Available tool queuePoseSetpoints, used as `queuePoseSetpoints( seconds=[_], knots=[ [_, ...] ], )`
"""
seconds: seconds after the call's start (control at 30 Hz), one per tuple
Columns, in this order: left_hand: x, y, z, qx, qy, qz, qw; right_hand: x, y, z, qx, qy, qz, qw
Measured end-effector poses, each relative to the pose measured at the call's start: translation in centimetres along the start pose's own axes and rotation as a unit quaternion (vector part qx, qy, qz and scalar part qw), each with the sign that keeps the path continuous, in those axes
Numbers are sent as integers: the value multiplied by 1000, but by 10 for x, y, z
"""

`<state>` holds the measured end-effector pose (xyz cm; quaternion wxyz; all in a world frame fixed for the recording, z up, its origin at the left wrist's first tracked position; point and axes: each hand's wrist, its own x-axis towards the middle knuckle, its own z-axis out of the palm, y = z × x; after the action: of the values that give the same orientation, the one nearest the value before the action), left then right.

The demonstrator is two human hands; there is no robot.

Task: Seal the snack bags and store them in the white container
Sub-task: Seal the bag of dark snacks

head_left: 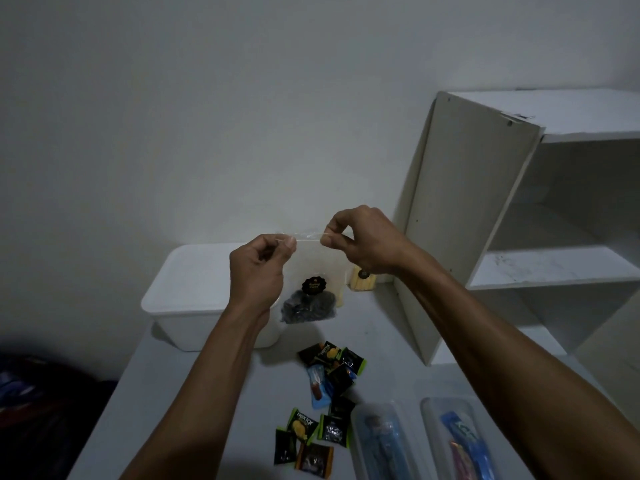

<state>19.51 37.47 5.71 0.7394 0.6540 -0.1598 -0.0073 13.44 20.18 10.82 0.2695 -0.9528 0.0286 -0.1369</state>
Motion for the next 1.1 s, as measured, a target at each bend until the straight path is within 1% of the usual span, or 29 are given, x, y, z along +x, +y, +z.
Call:
queuePoseSetpoints(
  seconds=[0.13,0.27,0.43,0.53,0.6,0.67,0.73,0.87,0.9,1.0,1.1],
  knots=[
    [3,1,-2,-1,7,1,1000,-1,4,-5,18,-13,0,1000],
    [5,0,-2,-1,8,-6,1000,2,4,-1,19,9,1,1000],
    [11,0,-10,-6,20,-13,1000,1,11,-5,68,-4,17,998],
    [11,-1,-12,-7,15,-16,1000,-1,13,0,98,21,27,995],
    [13,-1,-11,-13,18,-21,1000,-1,14,4,148,38,40,987],
    [14,0,-13,-18,20,-27,999,-2,16,5,218,26,67,973],
    [15,0,-15,-21,19,-32,999,-3,18,7,262,21,92,960],
    [15,0,-15,-22,13,-39,999,-3,18,17,309,63,108,943],
    [15,1,-15,-25,14,-42,999,-4,18,18,321,63,113,938],
    [15,3,-16,-32,16,-48,998,-7,19,16,352,29,119,928],
    [13,5,-12,-37,10,-50,998,-7,15,17,320,31,100,942]
  ],
)
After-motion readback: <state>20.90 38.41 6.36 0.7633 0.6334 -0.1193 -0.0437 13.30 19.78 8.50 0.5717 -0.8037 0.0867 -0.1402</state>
